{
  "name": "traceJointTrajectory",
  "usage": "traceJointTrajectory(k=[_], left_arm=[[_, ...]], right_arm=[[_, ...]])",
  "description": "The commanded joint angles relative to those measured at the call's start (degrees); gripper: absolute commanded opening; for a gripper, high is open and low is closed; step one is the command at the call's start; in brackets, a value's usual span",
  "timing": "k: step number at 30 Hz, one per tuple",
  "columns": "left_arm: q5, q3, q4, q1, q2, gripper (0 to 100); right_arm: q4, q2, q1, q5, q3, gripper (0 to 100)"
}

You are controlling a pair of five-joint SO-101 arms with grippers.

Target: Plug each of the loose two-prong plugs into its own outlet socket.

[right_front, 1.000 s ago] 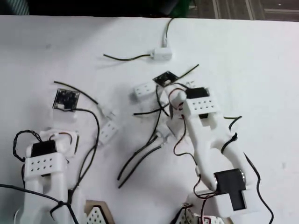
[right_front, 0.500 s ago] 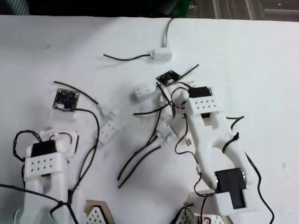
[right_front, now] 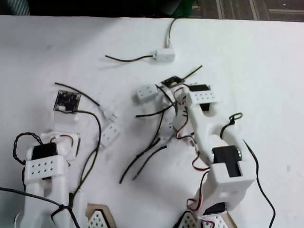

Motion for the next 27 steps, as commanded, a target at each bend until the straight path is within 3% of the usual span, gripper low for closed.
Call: traceJointTrajectory(k=[1,4,14,27], left_arm=[[0.0,-0.4,-0.7,-0.1,-1.4,3],[0.0,-0.4,-0.7,-0.1,-1.4,3],[-2.5,-0.4,-0.5,-0.1,-1.4,3],[-2.5,-0.4,-0.5,-0.1,-1.4,3]], right_arm=[[-0.3,-0.6,1.4,0.2,-3.5,1.7],[-0.1,-0.6,1.7,0.4,-4.1,1.8],[8.6,0.0,5.5,14.8,-4.0,1.8],[9.2,7.3,5.4,21.7,-4.1,1.7]])
